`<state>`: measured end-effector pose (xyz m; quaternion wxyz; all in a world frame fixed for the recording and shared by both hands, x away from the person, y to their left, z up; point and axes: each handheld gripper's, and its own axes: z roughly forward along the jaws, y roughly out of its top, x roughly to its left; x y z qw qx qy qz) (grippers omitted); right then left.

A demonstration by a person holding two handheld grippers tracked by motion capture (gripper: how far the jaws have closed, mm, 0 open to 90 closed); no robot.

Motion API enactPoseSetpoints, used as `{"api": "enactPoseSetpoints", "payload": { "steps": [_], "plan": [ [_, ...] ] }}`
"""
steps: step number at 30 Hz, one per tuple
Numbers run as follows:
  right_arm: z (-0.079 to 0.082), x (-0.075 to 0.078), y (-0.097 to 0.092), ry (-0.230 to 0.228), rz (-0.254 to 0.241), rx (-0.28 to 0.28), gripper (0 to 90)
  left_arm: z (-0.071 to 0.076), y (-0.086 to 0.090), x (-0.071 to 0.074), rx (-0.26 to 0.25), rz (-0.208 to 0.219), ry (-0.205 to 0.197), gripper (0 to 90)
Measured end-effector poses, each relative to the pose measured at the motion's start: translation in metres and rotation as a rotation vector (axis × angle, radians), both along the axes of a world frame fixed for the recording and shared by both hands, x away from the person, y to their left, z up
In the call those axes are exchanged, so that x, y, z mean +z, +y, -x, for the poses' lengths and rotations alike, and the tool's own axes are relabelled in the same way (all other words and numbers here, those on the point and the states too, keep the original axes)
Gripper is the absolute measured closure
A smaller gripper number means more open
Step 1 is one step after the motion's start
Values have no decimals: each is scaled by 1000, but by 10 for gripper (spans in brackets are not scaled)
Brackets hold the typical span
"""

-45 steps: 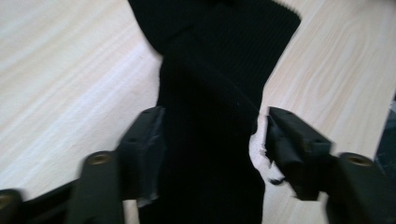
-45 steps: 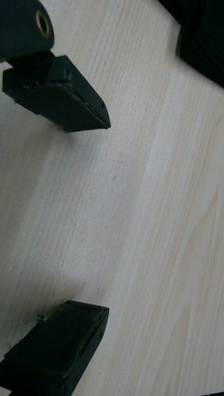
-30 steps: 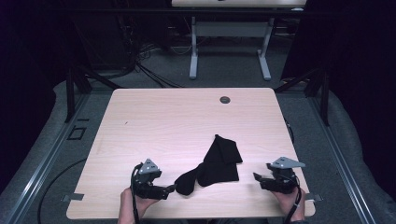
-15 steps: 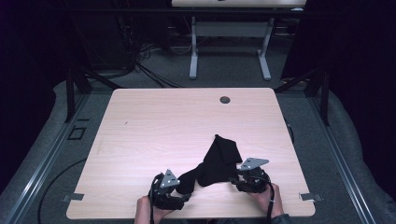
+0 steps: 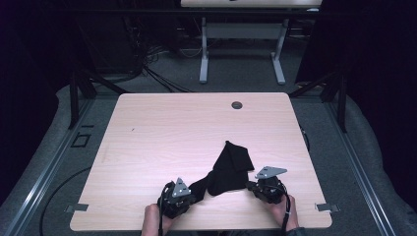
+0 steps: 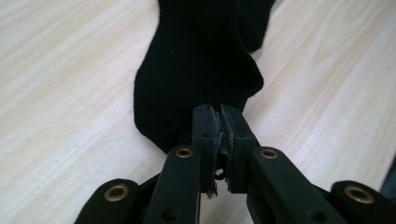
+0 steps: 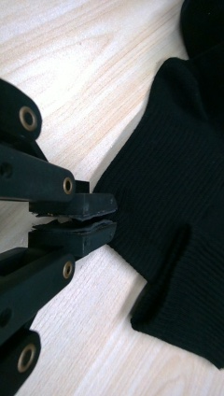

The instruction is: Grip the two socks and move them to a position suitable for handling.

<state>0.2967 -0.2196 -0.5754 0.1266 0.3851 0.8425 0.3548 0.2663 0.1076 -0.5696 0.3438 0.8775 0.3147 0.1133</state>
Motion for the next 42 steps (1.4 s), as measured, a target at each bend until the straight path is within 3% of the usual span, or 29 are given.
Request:
{"api": "enactPoseSetpoints", "payload": {
  "steps": [6,12,15,21,22,23,26,28,32,35,40,42],
  "plan": [
    [7,14,-8,-31,-34,-18,858,-5,14,16,27,38,-35,871],
    [19,34,-23,-63,-50,-33,857,-9,30,29,35,44,-66,872],
    [30,38,-28,-68,-51,-32,857,-6,36,26,29,18,-73,870],
    [44,26,-24,-31,-31,-14,848,4,36,12,1,-27,-43,844],
    [45,21,-23,-6,-21,-10,837,5,36,8,2,-35,-33,803],
    [46,16,-22,13,-13,-11,810,6,38,7,11,-26,-17,662],
    [48,10,-24,44,-22,-12,701,9,50,13,39,42,-11,421],
    [48,14,-29,43,-43,-18,653,10,63,23,68,106,-17,360],
    [43,27,-34,25,-69,-55,619,4,78,33,161,123,-32,326],
    [35,28,-28,34,-54,-69,592,-4,72,28,188,114,-5,343],
    [28,16,-11,60,-20,-71,588,-13,43,13,146,95,27,392],
    [26,12,-7,58,-16,-71,607,-17,31,8,135,56,24,455]
  ]
}}
